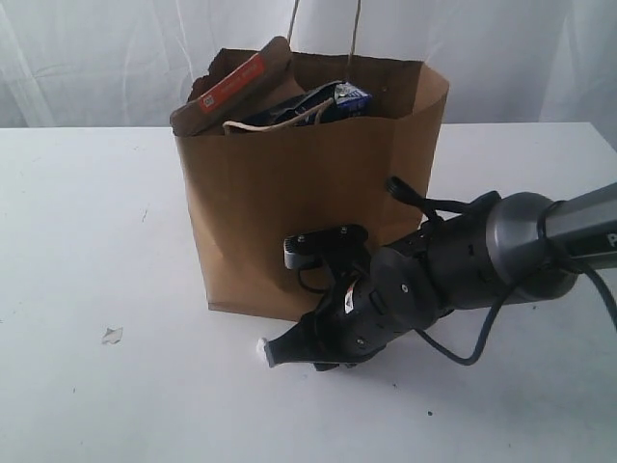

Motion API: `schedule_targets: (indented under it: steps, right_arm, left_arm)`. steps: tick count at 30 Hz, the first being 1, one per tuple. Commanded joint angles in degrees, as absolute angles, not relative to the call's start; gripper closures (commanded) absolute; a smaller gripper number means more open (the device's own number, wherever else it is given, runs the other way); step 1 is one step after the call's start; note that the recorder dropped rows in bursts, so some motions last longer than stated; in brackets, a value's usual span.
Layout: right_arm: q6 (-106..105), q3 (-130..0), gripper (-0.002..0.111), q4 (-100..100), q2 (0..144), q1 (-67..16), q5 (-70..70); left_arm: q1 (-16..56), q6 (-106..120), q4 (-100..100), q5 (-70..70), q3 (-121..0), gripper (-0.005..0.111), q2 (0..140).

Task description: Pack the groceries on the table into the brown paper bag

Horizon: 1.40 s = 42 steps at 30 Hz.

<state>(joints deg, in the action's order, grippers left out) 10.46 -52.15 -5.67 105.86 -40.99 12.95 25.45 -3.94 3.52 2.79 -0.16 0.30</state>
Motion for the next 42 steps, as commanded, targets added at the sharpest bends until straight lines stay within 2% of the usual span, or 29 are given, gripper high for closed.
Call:
schedule_targets:
  steps: [1, 5, 7, 16, 30, 42]
  right_arm:
    - [10.43, -51.96, 0.087, -5.54, 105.87, -40.64, 11.76]
    - [10.34, -51.96, 0.104, -5.54, 105.87, -40.64, 12.79]
    - [10.34, -51.96, 0.108, -5.54, 105.87, -40.64, 13.96]
    - [10.70, -48.13, 0.108, -5.54, 100.19, -41.08, 12.44]
    - [10.70, -39.04, 0.108, -6.06, 80.71, -41.08, 17.14]
    - [10.70, -40.63, 0.108, -6.21, 63.28, -41.08, 21.72]
  left_arm:
    - [25.26, -3.97, 4.11, 2.65, 0.00, 0.107, 0.00]
    - [25.26, -3.97, 4.11, 2.65, 0.00, 0.107, 0.00]
    - [25.26, -3.97, 4.11, 2.65, 0.00, 0.107, 0.00]
    - [25.26, -3.97, 4.11, 2.65, 0.00, 0.107, 0.00]
    - [25.26, -3.97, 4.11, 2.65, 0.00, 0.107, 0.00]
    - [25.26, -3.97, 4.11, 2.65, 0.00, 0.107, 0.00]
